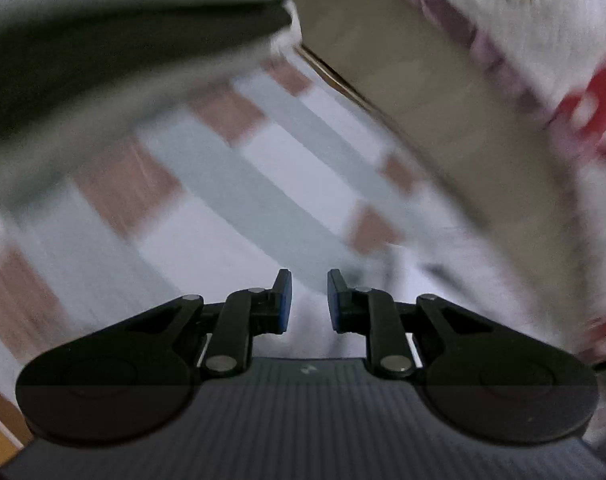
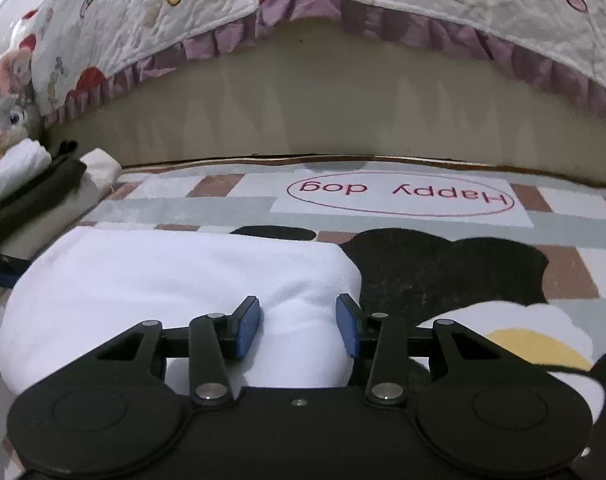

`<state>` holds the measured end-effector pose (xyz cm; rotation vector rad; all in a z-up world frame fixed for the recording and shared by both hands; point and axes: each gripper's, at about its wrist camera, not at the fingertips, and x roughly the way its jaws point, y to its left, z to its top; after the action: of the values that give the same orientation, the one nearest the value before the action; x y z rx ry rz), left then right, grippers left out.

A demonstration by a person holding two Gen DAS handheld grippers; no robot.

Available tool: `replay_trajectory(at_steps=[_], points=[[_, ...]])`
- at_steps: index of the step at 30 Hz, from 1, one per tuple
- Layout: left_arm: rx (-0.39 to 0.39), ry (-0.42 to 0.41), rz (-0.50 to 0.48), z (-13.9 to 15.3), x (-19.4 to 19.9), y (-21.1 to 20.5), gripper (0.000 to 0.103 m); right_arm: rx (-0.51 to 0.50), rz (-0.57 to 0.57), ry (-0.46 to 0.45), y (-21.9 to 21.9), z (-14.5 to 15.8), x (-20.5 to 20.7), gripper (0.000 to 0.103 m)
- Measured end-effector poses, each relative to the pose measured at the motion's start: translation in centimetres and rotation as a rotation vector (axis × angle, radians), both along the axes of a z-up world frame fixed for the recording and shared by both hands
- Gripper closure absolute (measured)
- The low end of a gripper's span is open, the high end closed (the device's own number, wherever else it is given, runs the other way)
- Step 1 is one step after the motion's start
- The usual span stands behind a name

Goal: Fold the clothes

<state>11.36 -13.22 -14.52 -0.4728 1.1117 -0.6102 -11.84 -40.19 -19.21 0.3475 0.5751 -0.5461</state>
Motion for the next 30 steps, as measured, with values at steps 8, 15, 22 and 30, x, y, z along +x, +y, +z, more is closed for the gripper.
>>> replay_trajectory(at_steps=[8, 15, 22, 30], points=[[0.008, -0.031, -0.107, 0.1, -2.9, -1.8, 0.066, 0.041, 0.023, -0.025, 0.0, -0.5, -0.7, 0.055], [0.275, -0.125, -0.077, 0.5, -4.9, -3.6, 0.065, 0.166, -0.308, -0.038, 0.7, 3.8, -5.5, 0.035], [0.266, -0.162, 0.005, 3.5, -7.3, -0.7, 0.050, 0.541, -0.289, -0.189, 3.5, 3.3, -10.0, 0.033], [0.027, 0.285, -0.016, -3.4, -9.3, 2.2, 0.045, 0.989, -0.398, -0.356, 6.2, -4.2, -9.3, 0.033]])
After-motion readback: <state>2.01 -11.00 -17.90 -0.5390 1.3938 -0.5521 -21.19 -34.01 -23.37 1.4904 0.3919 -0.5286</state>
